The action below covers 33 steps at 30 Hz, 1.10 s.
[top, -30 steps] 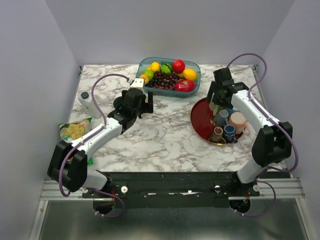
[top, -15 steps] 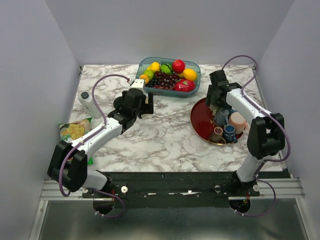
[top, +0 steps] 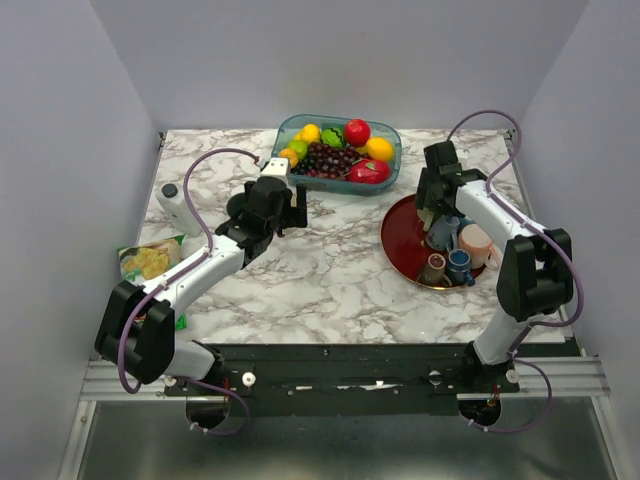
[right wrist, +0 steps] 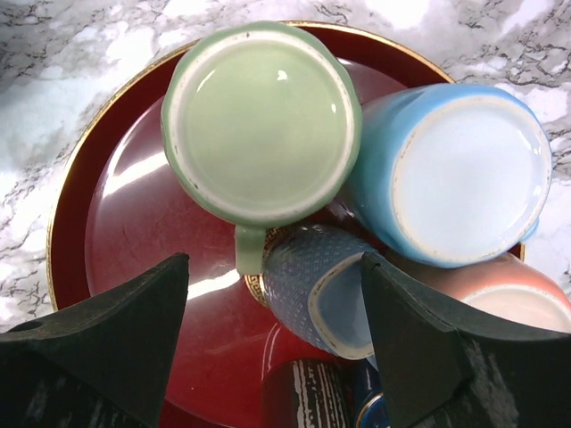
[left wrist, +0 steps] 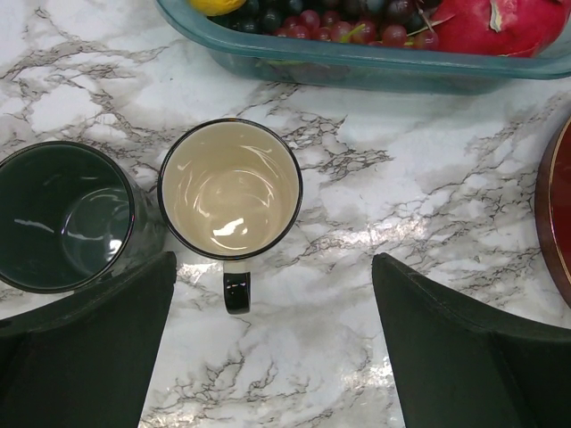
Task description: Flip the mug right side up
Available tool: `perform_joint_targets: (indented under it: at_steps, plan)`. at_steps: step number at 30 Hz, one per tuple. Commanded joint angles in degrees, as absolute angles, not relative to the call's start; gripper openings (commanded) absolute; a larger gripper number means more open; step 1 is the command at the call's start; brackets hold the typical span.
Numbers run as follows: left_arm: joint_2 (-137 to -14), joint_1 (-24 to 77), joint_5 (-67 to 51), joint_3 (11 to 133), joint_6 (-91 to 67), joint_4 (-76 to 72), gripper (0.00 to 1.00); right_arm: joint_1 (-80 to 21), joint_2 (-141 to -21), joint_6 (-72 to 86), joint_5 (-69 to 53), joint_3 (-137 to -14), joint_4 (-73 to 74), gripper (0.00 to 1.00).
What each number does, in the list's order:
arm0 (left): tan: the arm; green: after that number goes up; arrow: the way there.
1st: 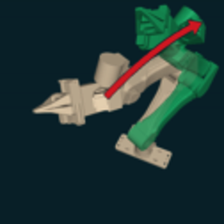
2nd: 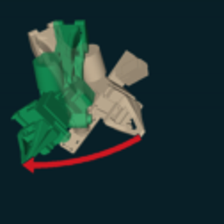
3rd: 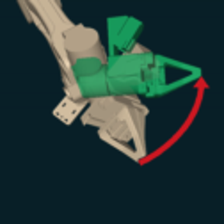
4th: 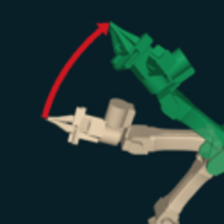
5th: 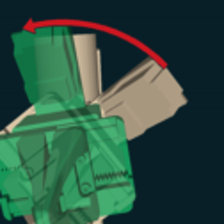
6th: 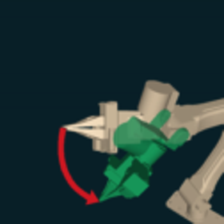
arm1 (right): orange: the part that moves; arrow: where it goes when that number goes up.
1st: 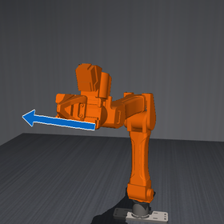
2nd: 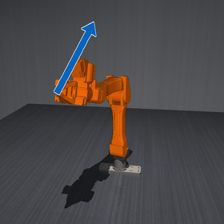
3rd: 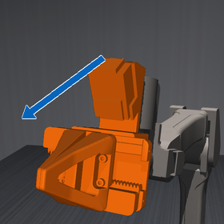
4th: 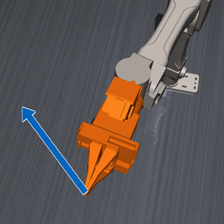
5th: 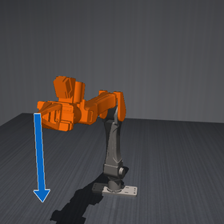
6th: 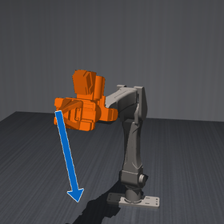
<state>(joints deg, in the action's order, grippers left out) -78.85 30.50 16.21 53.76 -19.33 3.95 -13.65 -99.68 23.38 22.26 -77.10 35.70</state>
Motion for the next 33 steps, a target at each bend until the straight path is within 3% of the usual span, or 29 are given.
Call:
perform_joint_targets:
  at_steps: [1,10,26,33]
  plan:
    - [-79.28,30.85,15.91,53.96,-19.51,2.46,0.99,-13.62,-97.56,25.13,21.01,-74.36,37.62,0.83]
    - [-79.63,30.85,15.12,53.52,-20.04,2.29,0.99,-14.15,-93.34,25.84,20.56,-71.81,35.33,0.81]
    - [-79.45,30.76,15.29,53.00,-20.48,2.37,0.99,-14.15,-102.21,23.29,20.66,-77.78,32.78,0.77]
    - [-79.72,30.76,15.56,52.82,-20.30,2.11,0.99,-14.15,-98.72,24.78,21.01,-75.77,33.92,0.73]
